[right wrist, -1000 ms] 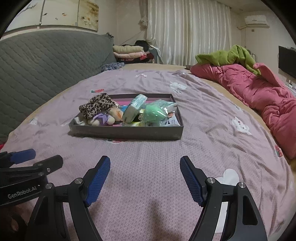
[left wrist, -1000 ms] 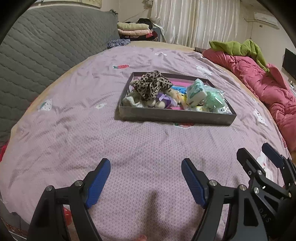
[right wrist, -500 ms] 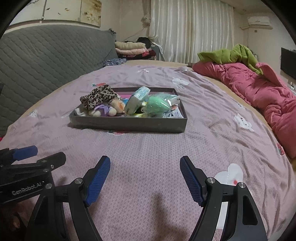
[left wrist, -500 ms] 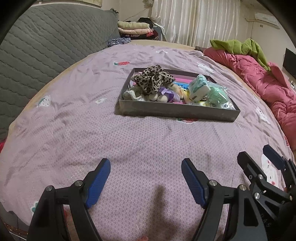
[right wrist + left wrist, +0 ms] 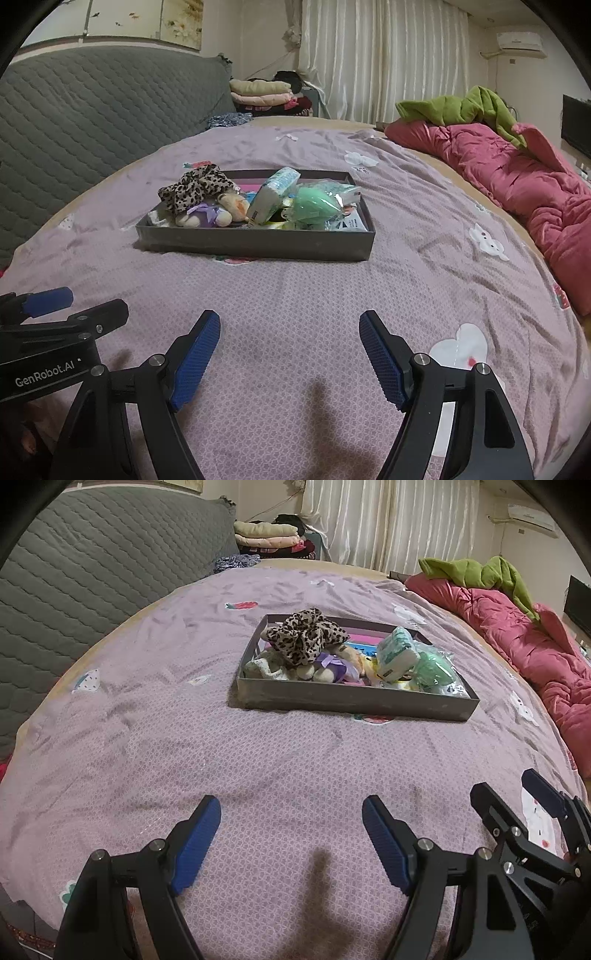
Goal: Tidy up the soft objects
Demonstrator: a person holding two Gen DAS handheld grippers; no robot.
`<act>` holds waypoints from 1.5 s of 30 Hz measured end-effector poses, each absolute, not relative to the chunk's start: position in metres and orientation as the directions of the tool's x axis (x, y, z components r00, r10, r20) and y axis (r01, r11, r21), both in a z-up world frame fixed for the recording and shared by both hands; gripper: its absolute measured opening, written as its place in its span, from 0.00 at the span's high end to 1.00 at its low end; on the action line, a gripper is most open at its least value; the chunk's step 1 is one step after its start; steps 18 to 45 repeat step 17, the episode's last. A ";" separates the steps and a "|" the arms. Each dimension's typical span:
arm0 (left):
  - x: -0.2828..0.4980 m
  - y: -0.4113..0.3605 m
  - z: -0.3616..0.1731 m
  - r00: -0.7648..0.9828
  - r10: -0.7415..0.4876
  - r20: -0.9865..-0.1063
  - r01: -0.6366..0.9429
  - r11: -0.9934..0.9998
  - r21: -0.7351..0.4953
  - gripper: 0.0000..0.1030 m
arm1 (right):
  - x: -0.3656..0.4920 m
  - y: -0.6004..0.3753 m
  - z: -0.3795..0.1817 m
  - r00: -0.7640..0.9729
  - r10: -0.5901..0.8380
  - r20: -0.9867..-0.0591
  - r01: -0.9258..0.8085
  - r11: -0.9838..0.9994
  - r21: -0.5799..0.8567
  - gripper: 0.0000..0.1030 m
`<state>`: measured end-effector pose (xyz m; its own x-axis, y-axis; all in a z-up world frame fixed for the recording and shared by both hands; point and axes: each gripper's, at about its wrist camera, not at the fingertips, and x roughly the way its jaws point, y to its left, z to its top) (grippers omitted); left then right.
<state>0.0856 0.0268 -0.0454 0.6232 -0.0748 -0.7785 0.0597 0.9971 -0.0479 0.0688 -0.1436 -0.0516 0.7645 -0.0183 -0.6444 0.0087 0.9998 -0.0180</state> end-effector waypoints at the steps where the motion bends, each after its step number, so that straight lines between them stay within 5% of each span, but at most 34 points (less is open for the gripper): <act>1: 0.086 0.027 -0.046 0.621 -0.072 -0.781 0.058 0.997 -0.045 0.24 | 0.069 -0.144 -0.052 0.765 -0.018 -0.644 0.008 1.000 -0.018 0.24; 45: 0.087 0.029 -0.046 0.631 -0.067 -0.773 0.060 0.998 -0.037 0.24 | 0.069 -0.146 -0.051 0.765 -0.022 -0.644 0.013 1.000 -0.018 0.24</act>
